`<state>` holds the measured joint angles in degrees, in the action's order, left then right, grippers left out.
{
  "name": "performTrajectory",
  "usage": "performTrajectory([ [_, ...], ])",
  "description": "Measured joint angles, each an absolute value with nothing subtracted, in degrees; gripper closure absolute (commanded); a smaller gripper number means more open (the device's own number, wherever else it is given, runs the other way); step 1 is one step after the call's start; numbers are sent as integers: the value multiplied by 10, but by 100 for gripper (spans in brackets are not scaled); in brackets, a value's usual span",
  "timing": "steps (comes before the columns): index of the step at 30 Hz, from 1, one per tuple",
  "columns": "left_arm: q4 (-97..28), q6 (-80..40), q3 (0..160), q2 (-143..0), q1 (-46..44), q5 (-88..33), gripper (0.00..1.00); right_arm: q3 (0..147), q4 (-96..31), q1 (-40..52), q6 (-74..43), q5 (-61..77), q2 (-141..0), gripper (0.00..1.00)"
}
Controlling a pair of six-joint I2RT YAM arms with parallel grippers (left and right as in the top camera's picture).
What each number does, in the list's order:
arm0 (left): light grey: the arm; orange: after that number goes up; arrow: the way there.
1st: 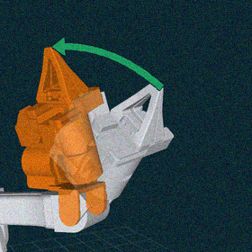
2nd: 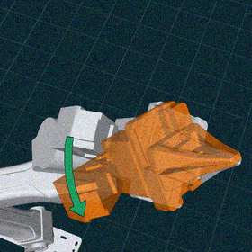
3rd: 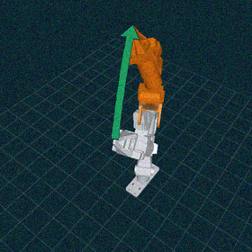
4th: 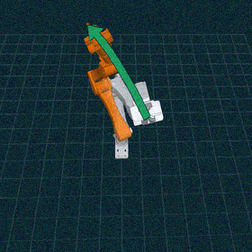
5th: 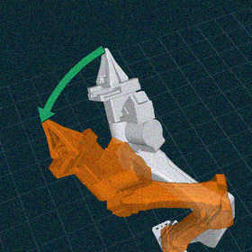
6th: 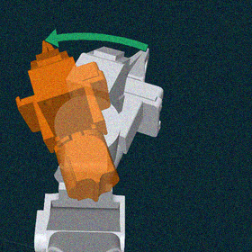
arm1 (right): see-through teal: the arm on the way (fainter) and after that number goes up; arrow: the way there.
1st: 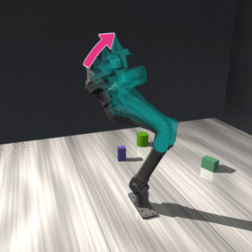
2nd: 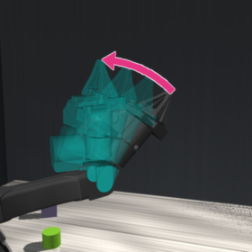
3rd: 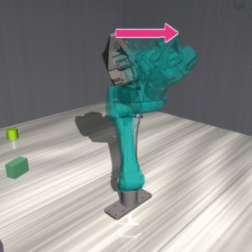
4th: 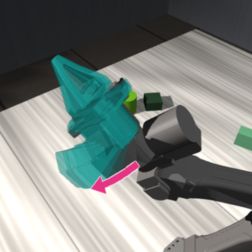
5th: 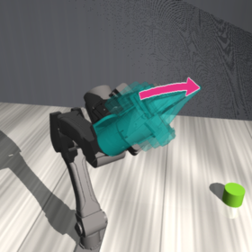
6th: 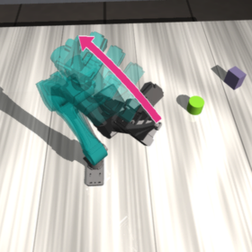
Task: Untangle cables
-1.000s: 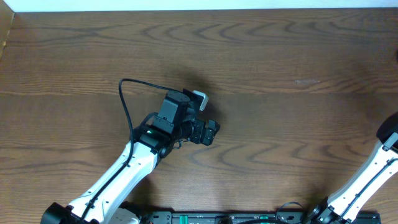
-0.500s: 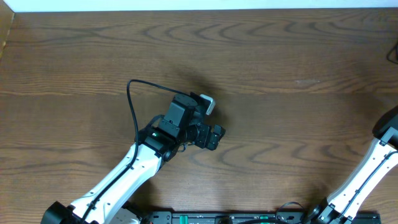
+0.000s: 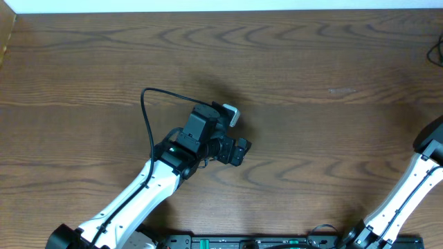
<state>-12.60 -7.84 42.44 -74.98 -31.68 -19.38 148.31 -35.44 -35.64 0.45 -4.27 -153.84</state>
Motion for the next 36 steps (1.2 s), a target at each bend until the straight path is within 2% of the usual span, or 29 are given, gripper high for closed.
performTrajectory([
  [2, -126, -78, 424, -750, -317, -195, 2, 1483, -352, -356, -1, -43, -1549, 1],
  [14, -125, -74, 424, -750, -317, -196, 2, 1506, -389, -356, -13, -32, -1585, 1],
  [24, -124, -70, 424, -750, -317, -196, 2, 1741, -499, -326, -53, -1, -1580, 1],
  [36, -85, -44, 424, -750, -306, -192, 2, 1754, -627, -274, -123, -48, -1556, 1],
])
